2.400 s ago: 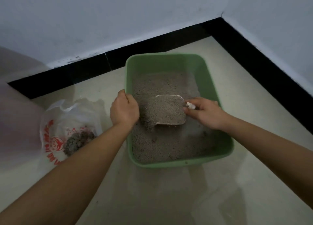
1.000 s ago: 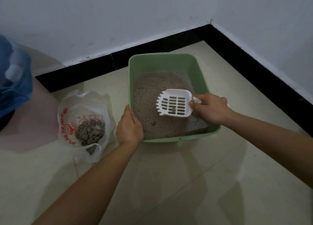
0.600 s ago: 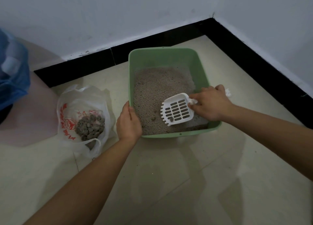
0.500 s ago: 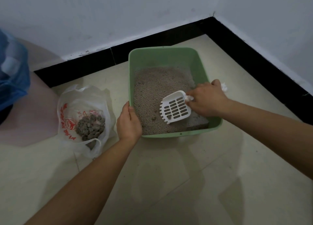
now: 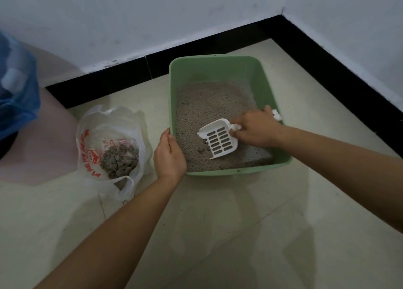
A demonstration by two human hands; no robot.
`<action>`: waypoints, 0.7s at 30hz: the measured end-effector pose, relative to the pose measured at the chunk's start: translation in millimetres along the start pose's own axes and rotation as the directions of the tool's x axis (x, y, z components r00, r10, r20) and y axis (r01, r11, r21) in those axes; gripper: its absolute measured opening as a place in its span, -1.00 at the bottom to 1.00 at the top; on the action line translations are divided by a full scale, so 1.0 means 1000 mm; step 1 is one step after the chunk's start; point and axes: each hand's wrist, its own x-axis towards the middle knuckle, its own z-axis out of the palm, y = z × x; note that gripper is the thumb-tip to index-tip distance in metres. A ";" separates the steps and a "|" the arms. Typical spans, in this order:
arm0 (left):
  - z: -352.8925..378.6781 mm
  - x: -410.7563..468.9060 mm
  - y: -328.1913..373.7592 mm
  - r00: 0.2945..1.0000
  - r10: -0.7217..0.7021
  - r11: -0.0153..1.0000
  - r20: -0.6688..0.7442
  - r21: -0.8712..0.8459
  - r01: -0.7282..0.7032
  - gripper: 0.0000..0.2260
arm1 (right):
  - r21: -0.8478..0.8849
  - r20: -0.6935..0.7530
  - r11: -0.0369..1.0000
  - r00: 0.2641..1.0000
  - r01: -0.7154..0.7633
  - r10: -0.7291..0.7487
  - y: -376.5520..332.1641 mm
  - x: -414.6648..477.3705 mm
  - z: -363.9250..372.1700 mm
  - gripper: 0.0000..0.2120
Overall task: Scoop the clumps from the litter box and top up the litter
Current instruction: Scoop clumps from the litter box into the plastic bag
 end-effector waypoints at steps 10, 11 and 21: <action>0.002 0.001 -0.003 0.999 -0.020 0.998 -0.030 -0.059 0.019 -0.65 | 0.338 -0.011 0.941 1.000 0.010 -0.007 -0.006 -0.003 0.028 -0.77; 0.002 0.001 -0.004 0.999 -0.021 0.998 -0.030 -0.060 0.019 -0.65 | 0.393 -0.007 0.920 1.000 -0.011 0.014 -0.004 -0.004 0.030 -0.76; 0.002 0.002 -0.006 0.999 -0.003 0.998 -0.034 -0.060 0.001 -0.66 | 0.849 -0.021 0.526 0.991 -0.055 0.136 0.018 -0.025 0.036 -0.84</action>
